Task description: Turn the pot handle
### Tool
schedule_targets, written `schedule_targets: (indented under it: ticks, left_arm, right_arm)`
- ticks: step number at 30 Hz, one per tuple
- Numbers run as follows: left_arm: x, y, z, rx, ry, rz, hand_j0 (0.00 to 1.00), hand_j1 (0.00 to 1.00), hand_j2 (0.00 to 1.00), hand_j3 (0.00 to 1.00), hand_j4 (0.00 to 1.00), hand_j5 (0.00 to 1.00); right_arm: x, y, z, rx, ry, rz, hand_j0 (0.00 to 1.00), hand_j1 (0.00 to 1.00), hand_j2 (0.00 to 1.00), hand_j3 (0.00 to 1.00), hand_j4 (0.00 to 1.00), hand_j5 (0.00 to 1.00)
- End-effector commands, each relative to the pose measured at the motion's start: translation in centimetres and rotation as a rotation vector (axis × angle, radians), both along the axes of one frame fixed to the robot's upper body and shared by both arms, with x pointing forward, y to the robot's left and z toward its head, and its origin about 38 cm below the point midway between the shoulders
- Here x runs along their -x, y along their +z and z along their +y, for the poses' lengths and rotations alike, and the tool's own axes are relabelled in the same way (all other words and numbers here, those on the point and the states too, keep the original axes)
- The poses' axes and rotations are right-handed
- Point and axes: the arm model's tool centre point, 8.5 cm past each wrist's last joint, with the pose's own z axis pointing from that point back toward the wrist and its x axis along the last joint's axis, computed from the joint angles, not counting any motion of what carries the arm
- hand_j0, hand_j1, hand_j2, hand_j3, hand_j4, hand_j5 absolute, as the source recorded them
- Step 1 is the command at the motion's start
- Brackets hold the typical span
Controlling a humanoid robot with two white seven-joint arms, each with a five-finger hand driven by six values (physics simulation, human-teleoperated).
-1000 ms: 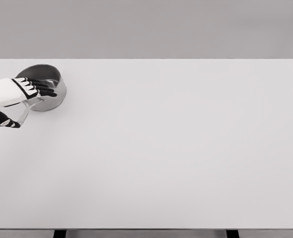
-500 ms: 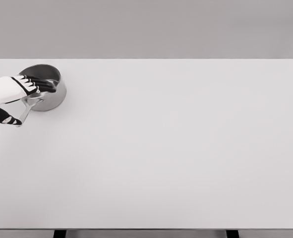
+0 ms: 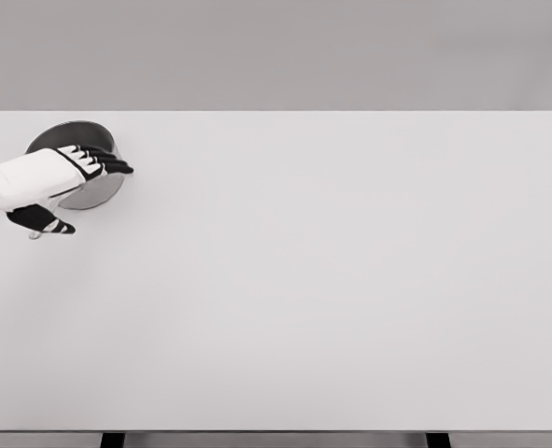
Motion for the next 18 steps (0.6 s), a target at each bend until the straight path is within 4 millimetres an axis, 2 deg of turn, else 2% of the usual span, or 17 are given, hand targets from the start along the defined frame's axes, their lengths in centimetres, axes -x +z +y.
schedule_targets:
  ticks: [1,10,18]
  left_arm:
    - [-0.4,-0.4,0.5,-0.015,0.045,-0.025,1.00,1.00,1.00,1.00,1.00,1.00]
    - [-0.3,-0.4,1.8,-0.033,0.072,-0.025,1.00,1.00,1.00,1.00,1.00,1.00]
    - [-0.6,-1.1,3.7,-0.063,0.125,-0.014,1.00,1.00,1.00,1.00,1.00,1.00]
  right_arm:
    - [0.0,0.0,0.0,0.001,0.000,0.001,1.00,1.00,1.00,1.00,1.00,1.00]
    - [0.0,0.0,0.0,-0.001,0.000,0.000,1.00,1.00,1.00,1.00,1.00,1.00]
    - [0.0,0.0,0.0,-0.001,0.000,0.000,1.00,1.00,1.00,1.00,1.00,1.00]
